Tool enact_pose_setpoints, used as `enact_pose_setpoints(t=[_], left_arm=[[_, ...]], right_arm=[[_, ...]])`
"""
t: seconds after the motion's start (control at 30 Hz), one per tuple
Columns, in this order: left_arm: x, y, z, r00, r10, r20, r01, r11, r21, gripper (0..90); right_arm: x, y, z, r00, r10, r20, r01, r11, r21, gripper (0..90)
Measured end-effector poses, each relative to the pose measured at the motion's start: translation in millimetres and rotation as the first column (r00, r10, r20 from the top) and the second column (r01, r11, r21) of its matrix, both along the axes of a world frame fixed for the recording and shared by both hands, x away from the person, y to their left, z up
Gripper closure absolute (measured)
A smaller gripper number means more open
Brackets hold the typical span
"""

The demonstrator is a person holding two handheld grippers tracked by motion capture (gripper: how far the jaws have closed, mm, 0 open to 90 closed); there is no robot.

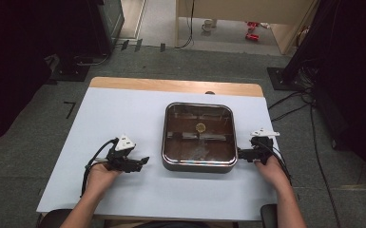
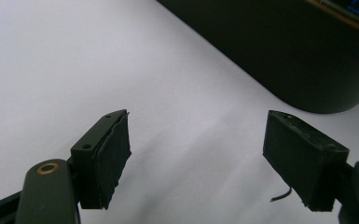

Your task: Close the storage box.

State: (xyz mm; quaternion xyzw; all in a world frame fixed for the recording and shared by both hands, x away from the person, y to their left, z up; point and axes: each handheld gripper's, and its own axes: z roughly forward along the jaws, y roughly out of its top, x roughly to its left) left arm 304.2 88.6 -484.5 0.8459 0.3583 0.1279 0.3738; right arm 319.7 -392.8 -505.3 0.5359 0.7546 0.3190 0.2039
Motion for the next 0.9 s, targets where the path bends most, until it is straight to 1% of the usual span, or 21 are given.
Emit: enact_pose_setpoints(t=[0.07,0.1,0.13,0.17,0.27,0.3,0.33,0.37,0.47,0.5,0.53,0.8,0.9], left_arm=[[2.3,-2.2,-4.6,0.9999,0.003,-0.012,-0.002,0.9999,0.014,23.0],[3.6,-4.0,-7.0,0.9998,0.009,-0.018,-0.009,0.9999,0.011,23.0],[4.6,-6.1,-9.0,0.9997,0.02,-0.013,-0.02,0.9998,0.008,23.0],[5.3,-7.5,-9.8,0.9998,0.02,-0.001,-0.02,0.9998,0.002,22.2],[6.7,-11.5,-12.5,0.9994,0.033,0.013,-0.033,0.9994,-0.011,21.9],[6.3,-12.9,-13.4,0.9994,0.03,0.017,-0.03,0.9995,-0.007,20.5],[5.5,-14.6,-13.8,0.9994,0.025,0.024,-0.025,0.9997,0.007,18.0],[4.4,-16.8,-14.2,0.999,0.026,0.036,-0.027,0.9993,0.025,17.4],[3.7,-20.1,-14.2,0.9978,0.06,0.027,-0.061,0.998,0.02,15.7],[3.0,-21.1,-14.5,0.9976,0.059,0.036,-0.06,0.9977,0.031,15.5],[2.7,-21.3,-14.6,0.9976,0.058,0.039,-0.059,0.9977,0.033,15.3],[2.6,-21.3,-14.7,0.9973,0.062,0.04,-0.063,0.9974,0.035,14.6],[1.2,-22.4,-14.9,0.9958,0.079,0.047,-0.081,0.996,0.039,14.3]], right_arm=[[0.0,0.0,0.0,1.0,0.0,0.0,0.0,1.0,0.0,0.0],[0.0,0.0,0.0,1.0,0.0,0.0,0.0,1.0,0.0,0.0],[0.0,0.0,0.0,1.0,0.0,0.0,0.0,1.0,0.0,0.0],[0.0,0.0,0.0,1.0,0.0,0.0,0.0,1.0,0.0,0.0],[0.0,0.0,0.0,1.0,0.0,0.0,0.0,1.0,0.0,0.0],[0.0,0.0,0.0,1.0,0.0,0.0,0.0,1.0,0.0,0.0],[0.0,0.0,0.0,1.0,0.0,0.0,0.0,1.0,0.0,0.0],[0.0,0.0,0.0,1.0,0.0,0.0,0.0,1.0,0.0,0.0],[0.0,0.0,0.0,1.0,0.0,0.0,0.0,1.0,0.0,0.0],[0.0,0.1,0.0,1.0,-0.001,0.001,0.001,1.0,0.0,0.0],[0.0,0.1,0.0,1.0,0.0,0.0,0.0,1.0,0.0,0.0],[0.0,-0.1,0.0,1.0,0.0,0.0,0.0,1.0,0.0,0.0],[0.0,0.0,0.0,1.0,0.0,0.0,0.0,1.0,0.0,0.0]])
